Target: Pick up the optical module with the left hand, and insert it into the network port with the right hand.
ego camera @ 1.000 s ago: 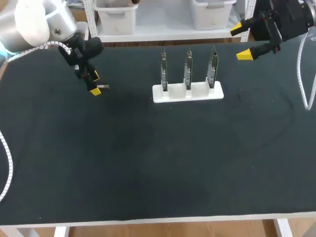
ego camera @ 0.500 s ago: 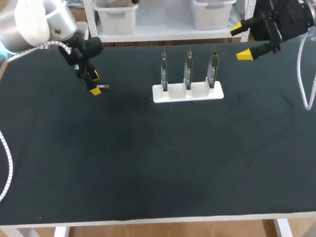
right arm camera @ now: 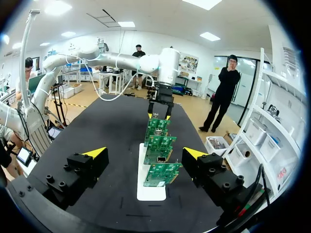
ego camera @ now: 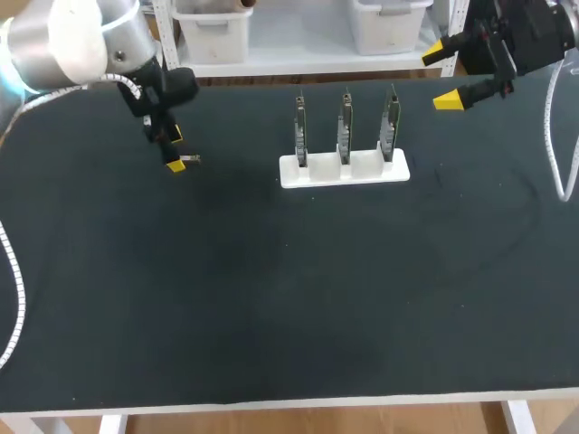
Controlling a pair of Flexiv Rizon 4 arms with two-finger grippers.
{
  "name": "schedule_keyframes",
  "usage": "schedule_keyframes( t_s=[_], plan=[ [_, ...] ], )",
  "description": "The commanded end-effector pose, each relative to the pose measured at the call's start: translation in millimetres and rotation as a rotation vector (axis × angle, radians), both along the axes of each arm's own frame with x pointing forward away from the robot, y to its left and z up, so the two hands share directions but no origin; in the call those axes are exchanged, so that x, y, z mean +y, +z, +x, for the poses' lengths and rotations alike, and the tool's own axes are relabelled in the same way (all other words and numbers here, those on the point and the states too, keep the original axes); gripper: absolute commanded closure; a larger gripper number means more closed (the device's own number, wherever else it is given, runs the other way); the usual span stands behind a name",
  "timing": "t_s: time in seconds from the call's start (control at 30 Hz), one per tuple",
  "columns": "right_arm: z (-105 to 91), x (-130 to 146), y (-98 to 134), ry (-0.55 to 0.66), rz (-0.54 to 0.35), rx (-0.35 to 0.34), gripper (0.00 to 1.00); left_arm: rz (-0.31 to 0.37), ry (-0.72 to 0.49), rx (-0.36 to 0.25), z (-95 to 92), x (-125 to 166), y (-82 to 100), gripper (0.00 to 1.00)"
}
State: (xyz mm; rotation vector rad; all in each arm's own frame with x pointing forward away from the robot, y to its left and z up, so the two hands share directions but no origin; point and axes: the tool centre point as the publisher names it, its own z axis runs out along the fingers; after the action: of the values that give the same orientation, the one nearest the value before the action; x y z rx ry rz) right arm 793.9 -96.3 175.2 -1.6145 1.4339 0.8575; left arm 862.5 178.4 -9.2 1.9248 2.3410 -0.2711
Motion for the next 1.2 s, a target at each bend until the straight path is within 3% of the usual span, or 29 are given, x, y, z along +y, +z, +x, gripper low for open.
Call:
schedule_keyframes(
  t_s=[0.03,0.23,0.37,0.47,0.63,0.83,1.2],
  plan=[
    [-1.6,0.1,0.4,-0.003,-0.001,-0.002,0.0,0.016,-0.026,0.12,9.4,0.6,0.9,0.0],
    [-1.6,0.1,0.4,-0.003,-0.001,-0.002,0.0,0.032,-0.03,0.151,5.7,5.3,0.8,0.0],
    [-1.6,0.1,0.4,-0.003,-0.001,-0.002,0.0,-0.08,-0.008,0.168,3.6,10.9,3.6,0.0],
    [-1.6,0.1,0.4,-0.003,-0.001,-0.002,0.0,-0.113,0.0,0.177,1.8,14.5,4.5,0.0],
    [-1.6,0.1,0.4,-0.003,-0.001,-0.002,0.0,-0.102,-0.001,0.196,-1.9,16.1,4.6,0.0],
    [-1.6,0.1,0.4,-0.003,-0.001,-0.002,0.0,-0.042,-0.005,0.21,-2.9,13.5,-0.6,0.0],
    [-1.6,0.1,0.4,-0.003,-0.001,-0.002,0.0,0.006,-0.029,0.194,5.6,3.7,2.2,0.0]
  ],
)
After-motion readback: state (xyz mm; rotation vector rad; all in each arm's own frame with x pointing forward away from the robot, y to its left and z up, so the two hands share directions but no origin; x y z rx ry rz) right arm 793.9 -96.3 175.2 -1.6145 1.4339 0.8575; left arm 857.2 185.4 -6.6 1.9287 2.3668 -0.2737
